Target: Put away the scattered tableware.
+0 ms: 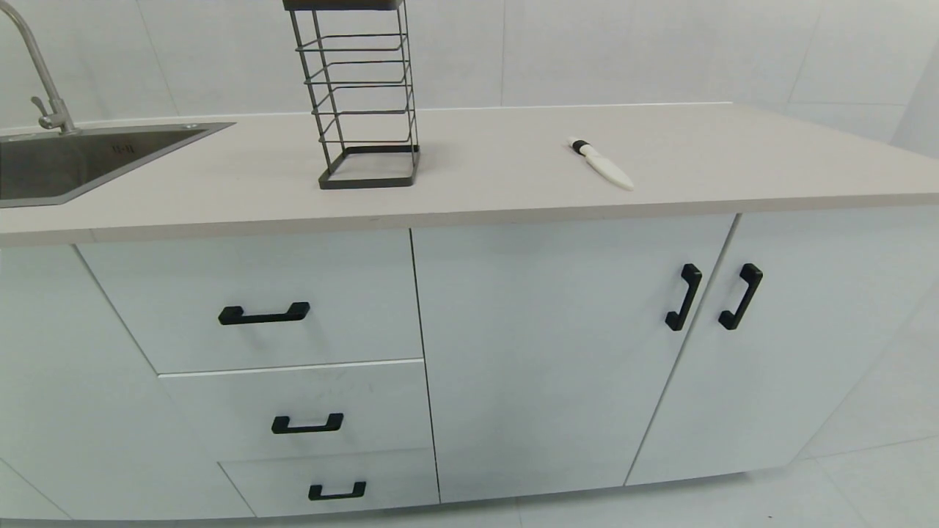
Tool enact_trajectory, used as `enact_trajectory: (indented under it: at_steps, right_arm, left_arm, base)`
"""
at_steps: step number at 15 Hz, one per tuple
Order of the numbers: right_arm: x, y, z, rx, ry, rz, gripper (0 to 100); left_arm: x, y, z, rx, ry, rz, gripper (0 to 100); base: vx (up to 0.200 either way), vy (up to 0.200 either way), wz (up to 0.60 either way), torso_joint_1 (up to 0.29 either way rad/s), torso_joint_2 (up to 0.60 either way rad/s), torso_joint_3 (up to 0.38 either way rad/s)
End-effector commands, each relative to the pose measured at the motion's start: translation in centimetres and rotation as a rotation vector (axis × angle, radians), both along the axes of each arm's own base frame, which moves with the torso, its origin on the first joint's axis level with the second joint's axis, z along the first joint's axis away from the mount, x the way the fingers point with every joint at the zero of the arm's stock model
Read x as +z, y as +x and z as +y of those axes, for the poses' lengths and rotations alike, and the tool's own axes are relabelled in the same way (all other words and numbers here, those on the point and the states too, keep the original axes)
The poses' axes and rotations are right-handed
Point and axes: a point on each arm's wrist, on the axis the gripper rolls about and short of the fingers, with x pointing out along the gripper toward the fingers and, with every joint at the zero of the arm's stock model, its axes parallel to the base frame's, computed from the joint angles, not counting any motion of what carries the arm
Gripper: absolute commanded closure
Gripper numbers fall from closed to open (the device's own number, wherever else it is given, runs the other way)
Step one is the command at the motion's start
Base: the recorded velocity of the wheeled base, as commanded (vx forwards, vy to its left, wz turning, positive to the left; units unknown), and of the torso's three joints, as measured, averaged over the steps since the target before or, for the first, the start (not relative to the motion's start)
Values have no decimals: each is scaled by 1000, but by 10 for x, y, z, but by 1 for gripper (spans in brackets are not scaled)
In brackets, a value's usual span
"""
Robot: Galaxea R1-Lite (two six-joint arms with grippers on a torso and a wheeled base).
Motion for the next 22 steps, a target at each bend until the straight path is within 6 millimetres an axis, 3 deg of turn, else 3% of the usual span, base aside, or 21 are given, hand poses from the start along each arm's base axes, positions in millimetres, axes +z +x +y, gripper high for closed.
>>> enact_trajectory:
  at_steps: [1,5,8,15,22]
  right_arm:
    - [0,0,0,0,0,2,0]
    - [0,0,0,0,-1,1,0]
    - [0,0,0,0,0,1,0]
    - [0,0,0,-2,-4,2,0]
    - [0,0,0,-2,-3,1,0]
  left_arm:
    - [0,0,0,0,0,1,0]
    - [0,0,0,-2,0,1,0]
    - [0,0,0,-5,-1,1,0]
    - [0,0,0,0,-3,1,0]
    - [0,0,0,1,-7,1,0]
  base:
    - [200,0,0,7,-2,2]
    - [0,0,0,0,0,0]
    - [0,0,600,1,5,6]
    - [0,0,0,0,0,0]
    - [0,0,0,223,-233,-149]
